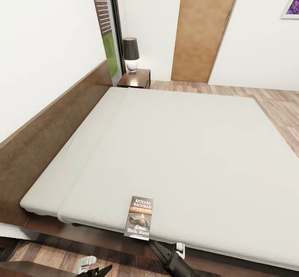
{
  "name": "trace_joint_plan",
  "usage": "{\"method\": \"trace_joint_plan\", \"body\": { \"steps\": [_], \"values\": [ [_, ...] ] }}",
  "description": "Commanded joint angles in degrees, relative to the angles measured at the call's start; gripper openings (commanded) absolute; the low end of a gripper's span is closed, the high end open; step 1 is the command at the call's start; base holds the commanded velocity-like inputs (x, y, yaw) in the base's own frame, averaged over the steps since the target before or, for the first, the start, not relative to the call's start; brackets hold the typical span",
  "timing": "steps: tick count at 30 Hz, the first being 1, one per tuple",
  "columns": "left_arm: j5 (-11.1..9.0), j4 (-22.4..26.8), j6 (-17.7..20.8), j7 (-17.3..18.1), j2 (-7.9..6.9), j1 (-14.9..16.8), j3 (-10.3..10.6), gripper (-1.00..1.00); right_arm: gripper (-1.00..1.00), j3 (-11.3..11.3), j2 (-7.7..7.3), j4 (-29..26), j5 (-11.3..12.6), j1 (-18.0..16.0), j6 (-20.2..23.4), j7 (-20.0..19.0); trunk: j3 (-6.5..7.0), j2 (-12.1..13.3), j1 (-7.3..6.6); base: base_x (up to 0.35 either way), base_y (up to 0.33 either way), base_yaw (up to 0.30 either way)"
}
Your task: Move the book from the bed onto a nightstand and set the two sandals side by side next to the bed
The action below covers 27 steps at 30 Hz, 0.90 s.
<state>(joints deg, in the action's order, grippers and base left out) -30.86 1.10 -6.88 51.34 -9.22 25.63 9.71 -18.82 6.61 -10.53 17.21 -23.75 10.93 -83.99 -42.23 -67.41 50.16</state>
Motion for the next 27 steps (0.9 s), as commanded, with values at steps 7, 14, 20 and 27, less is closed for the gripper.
{"method": "trace_joint_plan", "body": {
  "steps": [7,14,20,27],
  "values": [
    [-0.25,-0.05,-0.51,0.08,-0.01,0.03,0.48,1.00,1.00,0.33,-0.02,0.07,4.66,-0.02,0.59,-0.11,-0.04,-0.02,0.00,0.000,0.000,0.000],
    [-0.25,-0.05,-0.51,0.08,-0.01,0.03,0.48,1.00,1.00,0.42,0.02,0.14,5.90,0.00,0.59,-0.12,-0.04,-0.02,0.00,0.000,0.000,0.000],
    [-0.25,-0.05,-0.51,0.08,-0.01,0.03,0.48,1.00,1.00,0.45,0.05,0.15,5.98,0.01,0.59,-0.07,-0.94,-2.03,1.10,0.000,0.000,0.000],
    [-0.25,-0.05,-0.51,0.08,-0.01,0.03,0.48,1.00,1.00,0.45,0.06,0.16,5.99,-0.01,0.59,-0.04,-2.19,-4.84,2.64,0.000,0.000,0.000]
  ]
}}
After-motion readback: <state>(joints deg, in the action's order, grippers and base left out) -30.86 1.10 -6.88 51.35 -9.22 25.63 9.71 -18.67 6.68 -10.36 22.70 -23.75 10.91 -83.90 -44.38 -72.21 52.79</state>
